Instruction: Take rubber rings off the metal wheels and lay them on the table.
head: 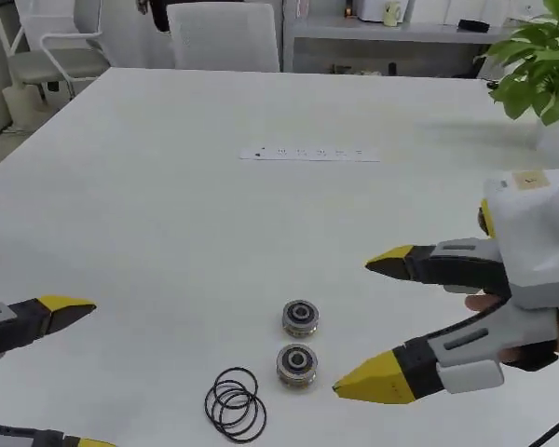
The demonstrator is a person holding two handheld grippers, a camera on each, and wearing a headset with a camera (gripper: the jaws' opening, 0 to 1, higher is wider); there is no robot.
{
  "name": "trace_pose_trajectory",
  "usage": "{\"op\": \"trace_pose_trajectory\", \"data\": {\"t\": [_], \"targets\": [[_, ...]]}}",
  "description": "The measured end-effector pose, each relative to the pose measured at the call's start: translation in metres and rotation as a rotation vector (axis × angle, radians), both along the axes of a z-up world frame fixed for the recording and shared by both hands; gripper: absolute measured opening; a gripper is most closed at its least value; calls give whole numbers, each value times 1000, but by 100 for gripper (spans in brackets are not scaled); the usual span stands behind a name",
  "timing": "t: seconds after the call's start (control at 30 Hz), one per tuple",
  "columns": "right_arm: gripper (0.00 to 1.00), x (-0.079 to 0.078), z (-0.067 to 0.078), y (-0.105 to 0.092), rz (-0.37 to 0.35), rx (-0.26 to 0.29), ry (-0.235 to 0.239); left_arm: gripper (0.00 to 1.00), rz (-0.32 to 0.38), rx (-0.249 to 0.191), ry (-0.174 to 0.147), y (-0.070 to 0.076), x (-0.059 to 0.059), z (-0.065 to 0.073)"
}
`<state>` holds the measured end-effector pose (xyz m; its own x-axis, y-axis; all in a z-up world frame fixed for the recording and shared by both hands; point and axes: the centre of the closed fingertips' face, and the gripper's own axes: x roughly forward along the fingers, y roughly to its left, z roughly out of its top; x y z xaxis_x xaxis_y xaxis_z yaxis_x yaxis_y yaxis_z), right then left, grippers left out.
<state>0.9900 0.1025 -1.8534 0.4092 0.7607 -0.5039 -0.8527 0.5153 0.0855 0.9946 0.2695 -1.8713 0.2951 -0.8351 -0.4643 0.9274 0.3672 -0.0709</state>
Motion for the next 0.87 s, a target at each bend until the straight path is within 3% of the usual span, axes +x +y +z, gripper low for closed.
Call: {"op": "trace_pose_trajectory", "data": {"t": [0.37,0.5,0.87], "targets": [[98,-3,-6,-32,-113,40,18,99,17,-11,7,3,2,-2],[99,-7,-16,-45,-163,43,42,99,27,-14,10,5,3,-3],[99,-21,-41,-58,-249,74,120,99,44,-23,11,8,5,-3]]}}
